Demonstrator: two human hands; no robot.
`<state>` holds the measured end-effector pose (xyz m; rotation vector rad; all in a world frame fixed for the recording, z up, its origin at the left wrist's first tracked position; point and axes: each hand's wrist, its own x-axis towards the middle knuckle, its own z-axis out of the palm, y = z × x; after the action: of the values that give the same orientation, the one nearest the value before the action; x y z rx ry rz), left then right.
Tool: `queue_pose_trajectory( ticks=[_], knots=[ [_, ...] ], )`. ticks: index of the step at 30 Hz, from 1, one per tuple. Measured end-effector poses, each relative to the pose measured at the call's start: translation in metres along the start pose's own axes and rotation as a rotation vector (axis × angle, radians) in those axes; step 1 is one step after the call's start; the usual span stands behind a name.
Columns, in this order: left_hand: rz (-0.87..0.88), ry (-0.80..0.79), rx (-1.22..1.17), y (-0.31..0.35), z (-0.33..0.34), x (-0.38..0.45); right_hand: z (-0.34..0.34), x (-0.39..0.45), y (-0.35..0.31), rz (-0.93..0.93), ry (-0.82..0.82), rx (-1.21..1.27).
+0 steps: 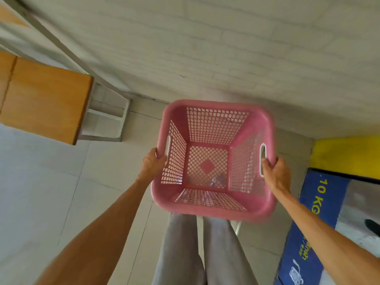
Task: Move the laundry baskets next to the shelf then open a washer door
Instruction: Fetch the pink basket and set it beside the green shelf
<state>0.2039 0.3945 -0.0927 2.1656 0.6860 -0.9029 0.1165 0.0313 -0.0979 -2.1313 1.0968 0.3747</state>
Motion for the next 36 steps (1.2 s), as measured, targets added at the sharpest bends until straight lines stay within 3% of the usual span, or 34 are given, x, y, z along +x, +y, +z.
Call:
queue_pose_trajectory(
  ticks=[7,14,25,36],
  knots=[
    [-0.113,0.271,-0.358,-0.096,-0.114,-0.166,-0.017,-0.135,-0.098,-0.197,-0.228,-0.07],
    [-0.189,0.626,-0.586,-0.231,-0.199,-0.295,0.039,-0.277,-0.197,-0.524,-0.443,-0.105],
    [-0.167,0.979,-0.814,-0.44,-0.331,-0.385,0.193,-0.517,-0.341,-0.874,-0.578,-0.197],
    [-0.113,1.106,-0.91,-0.568,-0.494,-0.369,0.34,-0.659,-0.468,-1.081,-0.652,-0.165]
  ],
)
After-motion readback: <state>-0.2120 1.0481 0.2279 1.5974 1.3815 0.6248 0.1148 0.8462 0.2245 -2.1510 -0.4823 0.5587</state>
